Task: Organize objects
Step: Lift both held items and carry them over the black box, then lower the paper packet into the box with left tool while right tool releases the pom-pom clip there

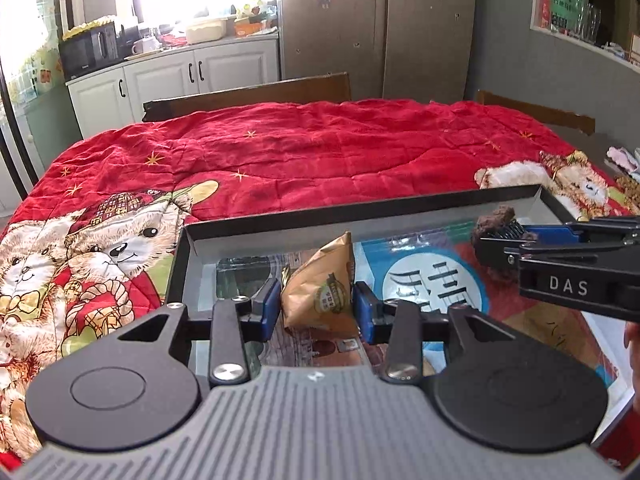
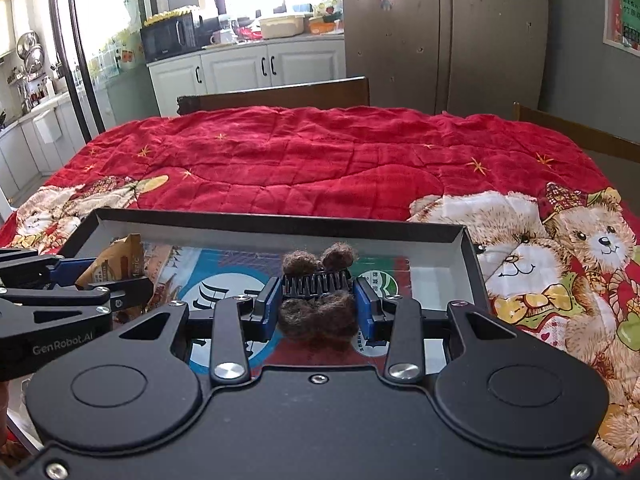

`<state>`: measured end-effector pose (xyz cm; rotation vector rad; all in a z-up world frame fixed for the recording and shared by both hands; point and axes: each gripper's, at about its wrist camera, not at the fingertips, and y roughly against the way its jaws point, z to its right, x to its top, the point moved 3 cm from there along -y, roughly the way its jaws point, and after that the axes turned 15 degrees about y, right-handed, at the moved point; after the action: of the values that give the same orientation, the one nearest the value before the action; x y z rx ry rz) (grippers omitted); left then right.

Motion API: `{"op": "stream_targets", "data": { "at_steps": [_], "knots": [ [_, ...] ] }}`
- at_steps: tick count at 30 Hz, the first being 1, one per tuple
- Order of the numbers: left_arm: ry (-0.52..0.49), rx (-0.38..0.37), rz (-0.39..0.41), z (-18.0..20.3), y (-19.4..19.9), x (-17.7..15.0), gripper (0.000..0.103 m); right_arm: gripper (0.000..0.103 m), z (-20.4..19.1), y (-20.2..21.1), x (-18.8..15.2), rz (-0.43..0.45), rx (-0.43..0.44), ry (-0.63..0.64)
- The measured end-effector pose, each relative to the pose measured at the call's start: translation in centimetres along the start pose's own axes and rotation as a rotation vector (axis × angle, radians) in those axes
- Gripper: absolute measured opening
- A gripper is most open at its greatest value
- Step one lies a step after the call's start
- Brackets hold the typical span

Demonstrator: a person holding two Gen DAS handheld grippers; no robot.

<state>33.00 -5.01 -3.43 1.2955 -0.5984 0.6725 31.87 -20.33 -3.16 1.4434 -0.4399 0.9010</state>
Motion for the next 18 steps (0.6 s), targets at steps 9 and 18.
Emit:
{"op": "stream_targets", "data": {
  "at_steps": [9,18],
  "knots": [
    [-0.008,0.005,-0.025,0.08,-0.44,-0.07,0.053,0.037,0.02,-0.39,-0.02,-0.028,0.011,0.0],
    [-0.014,0.006,-0.028,0.28,-0.44,-0.09,0.058,0.038,0.11,-0.51,-0.08,-0.039,0.02,-0.005]
  ]
}}
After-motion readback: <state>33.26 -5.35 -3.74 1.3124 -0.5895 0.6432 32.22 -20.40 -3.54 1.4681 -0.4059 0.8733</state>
